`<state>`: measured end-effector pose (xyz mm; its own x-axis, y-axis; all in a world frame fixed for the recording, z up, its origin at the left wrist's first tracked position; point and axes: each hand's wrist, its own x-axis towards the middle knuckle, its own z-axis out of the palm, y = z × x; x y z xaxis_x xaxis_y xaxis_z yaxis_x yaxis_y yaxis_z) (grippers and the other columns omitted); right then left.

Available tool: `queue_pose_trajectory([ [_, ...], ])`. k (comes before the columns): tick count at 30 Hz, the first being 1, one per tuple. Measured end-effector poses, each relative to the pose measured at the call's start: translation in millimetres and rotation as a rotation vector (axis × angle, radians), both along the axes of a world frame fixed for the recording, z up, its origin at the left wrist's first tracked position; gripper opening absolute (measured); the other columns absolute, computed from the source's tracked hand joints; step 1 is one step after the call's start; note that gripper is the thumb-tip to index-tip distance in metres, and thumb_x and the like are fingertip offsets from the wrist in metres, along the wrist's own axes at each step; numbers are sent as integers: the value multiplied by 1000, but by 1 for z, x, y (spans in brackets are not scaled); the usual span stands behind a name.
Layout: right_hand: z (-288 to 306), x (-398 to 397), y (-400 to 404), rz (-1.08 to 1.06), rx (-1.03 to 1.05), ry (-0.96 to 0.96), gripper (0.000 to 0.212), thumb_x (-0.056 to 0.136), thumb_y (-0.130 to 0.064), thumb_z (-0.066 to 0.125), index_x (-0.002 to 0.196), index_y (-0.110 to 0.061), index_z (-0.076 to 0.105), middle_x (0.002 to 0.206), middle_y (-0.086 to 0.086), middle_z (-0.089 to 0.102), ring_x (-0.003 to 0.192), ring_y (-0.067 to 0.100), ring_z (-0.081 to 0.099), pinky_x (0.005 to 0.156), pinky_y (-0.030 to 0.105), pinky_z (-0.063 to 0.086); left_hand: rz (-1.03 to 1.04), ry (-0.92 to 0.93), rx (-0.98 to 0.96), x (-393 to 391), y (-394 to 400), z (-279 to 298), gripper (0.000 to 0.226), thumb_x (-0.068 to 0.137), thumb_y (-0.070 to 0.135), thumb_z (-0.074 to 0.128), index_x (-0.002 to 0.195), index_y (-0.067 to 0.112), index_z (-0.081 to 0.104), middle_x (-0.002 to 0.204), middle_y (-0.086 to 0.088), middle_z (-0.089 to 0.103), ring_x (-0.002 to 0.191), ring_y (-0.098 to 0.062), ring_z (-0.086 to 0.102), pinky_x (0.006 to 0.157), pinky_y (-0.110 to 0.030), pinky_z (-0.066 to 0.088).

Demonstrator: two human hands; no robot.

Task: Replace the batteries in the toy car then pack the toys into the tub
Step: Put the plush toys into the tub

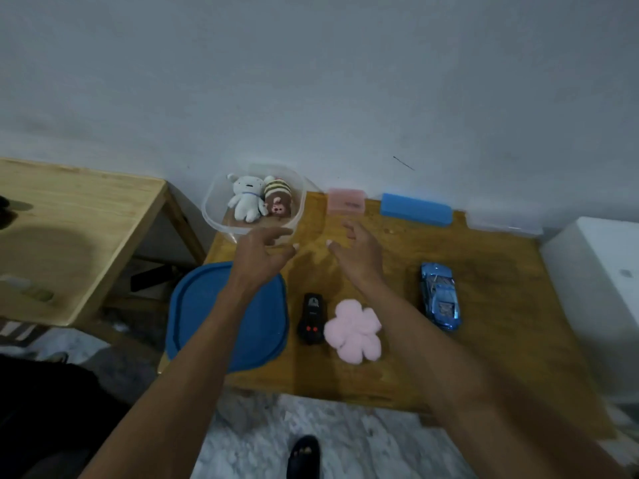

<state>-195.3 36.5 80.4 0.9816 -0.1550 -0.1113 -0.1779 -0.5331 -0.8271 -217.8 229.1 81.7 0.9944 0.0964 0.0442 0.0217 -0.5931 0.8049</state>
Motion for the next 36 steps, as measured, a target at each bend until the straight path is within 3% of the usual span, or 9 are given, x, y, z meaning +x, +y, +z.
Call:
queue_pose_trajectory([
  [5,-27,-60,-43,150,-47,246,53,85,-37,74,136,-32,59,141,-1,58,126,21,56,97,35,50,-139,347,137,-51,-40,-26,62,89,35,75,145,22,53,126,-17,66,111,-27,62,92,-39,50],
  [9,-52,-88,-54,248,-50,329,74,77,-39,83,144,-31,54,150,2,51,130,24,52,100,41,51,-145,411,143,-72,-60,-50,69,84,27,81,146,21,53,144,-10,56,130,-26,53,106,-38,45],
  [12,-66,-98,-55,248,-13,321,81,76,-28,87,148,-24,49,152,5,49,133,25,49,99,38,49,-123,439,164,-76,-66,-59,71,78,20,85,142,25,56,142,-16,52,128,-31,52,106,-39,45],
  [19,-71,-102,-58,133,192,290,78,77,-14,86,147,-18,51,149,6,51,130,21,49,90,29,44,-53,507,-144,-73,-62,-70,76,71,3,87,138,26,60,145,-7,54,132,-27,50,107,-35,44],
  [23,-51,-91,-55,105,208,203,84,74,-19,88,148,-24,47,148,3,49,128,20,47,89,33,45,-28,434,-320,-66,-57,-57,77,68,2,89,135,28,63,123,-7,63,115,-27,60,98,-43,54],
  [27,-16,-68,-44,56,217,91,78,71,-26,90,139,-29,52,142,2,52,119,21,50,79,35,49,-15,290,-468,-47,-41,-27,77,70,-1,87,138,25,61,106,-13,66,99,-28,66,83,-31,59],
  [30,10,-45,-23,80,204,-5,72,72,-33,89,136,-33,55,139,-1,55,120,22,53,80,38,56,-13,223,-580,-28,-27,3,77,71,-11,81,140,17,59,106,-8,68,93,-13,67,74,-17,57],
  [32,26,-29,-4,78,215,-57,72,72,-34,88,137,-35,56,139,-8,54,120,16,51,85,39,57,3,190,-678,-13,-13,18,75,70,-16,78,137,11,61,114,-7,72,101,-13,69,81,-22,58],
  [36,48,9,34,99,276,-109,75,74,-33,87,141,-35,54,139,-12,52,123,11,48,94,39,56,24,180,-793,16,24,33,68,70,-16,77,131,12,66,119,-23,70,112,-38,67,93,-46,57],
])
